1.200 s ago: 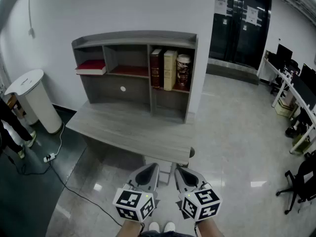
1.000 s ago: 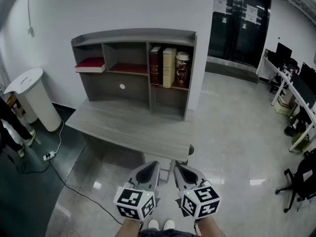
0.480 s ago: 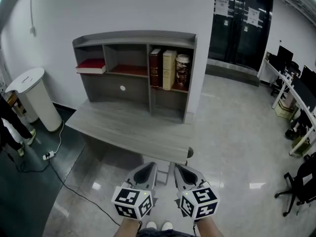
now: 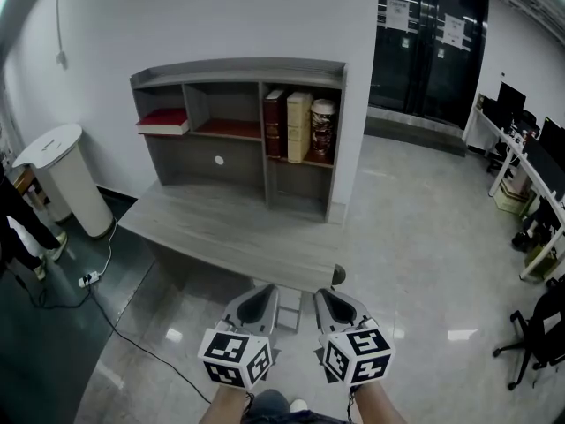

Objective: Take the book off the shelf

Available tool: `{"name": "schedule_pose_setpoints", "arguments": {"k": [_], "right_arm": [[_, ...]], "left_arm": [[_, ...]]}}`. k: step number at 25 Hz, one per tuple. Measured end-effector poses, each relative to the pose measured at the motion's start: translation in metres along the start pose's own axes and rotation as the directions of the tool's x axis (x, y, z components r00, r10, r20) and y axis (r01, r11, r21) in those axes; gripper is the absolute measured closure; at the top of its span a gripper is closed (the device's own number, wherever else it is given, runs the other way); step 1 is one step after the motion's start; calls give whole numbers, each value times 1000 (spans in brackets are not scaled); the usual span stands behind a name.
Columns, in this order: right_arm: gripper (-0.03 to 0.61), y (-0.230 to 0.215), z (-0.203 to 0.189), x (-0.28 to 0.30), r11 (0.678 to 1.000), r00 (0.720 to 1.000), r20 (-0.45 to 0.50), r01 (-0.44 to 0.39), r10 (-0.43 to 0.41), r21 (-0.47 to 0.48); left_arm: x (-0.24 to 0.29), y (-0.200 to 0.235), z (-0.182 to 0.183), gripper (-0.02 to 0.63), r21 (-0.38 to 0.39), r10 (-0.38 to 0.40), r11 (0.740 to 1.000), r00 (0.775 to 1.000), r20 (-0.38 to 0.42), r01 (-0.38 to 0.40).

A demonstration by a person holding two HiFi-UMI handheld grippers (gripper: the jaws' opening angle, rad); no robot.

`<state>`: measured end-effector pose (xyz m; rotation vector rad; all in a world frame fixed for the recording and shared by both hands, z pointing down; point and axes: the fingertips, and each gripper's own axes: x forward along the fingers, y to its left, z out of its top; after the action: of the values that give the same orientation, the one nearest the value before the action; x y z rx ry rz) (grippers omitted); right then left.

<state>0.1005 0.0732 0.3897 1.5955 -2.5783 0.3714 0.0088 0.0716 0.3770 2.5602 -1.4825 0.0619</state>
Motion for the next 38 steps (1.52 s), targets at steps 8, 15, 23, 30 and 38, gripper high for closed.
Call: {"name": "schedule_pose_setpoints", "arguments": {"k": [8,15,23,30,38], "right_arm": [[571,-8,4,-8,1000,1000,4,-7,7,15],[571,-9,3,2,997,999,-4,-50,50,55],[571,-19,8,25,997,999,-10,-46,47,54],[571,-34,11,58,999,999,-30,-23,24,32],[571,-53,14,117,999,998,-55,-6,8,45]], "left_arm": [[2,-6,10,601,5,27,1000,1000,17,-27],[10,-1,9,601,-5,48,999,999,10,-48],[31,12,16,601,-18,37,999,999,15,-37],[65,34,16,601,-34,36,999,999,8,-35],[115,72,11,601,-46,23,999,999,-32,-24]]}}
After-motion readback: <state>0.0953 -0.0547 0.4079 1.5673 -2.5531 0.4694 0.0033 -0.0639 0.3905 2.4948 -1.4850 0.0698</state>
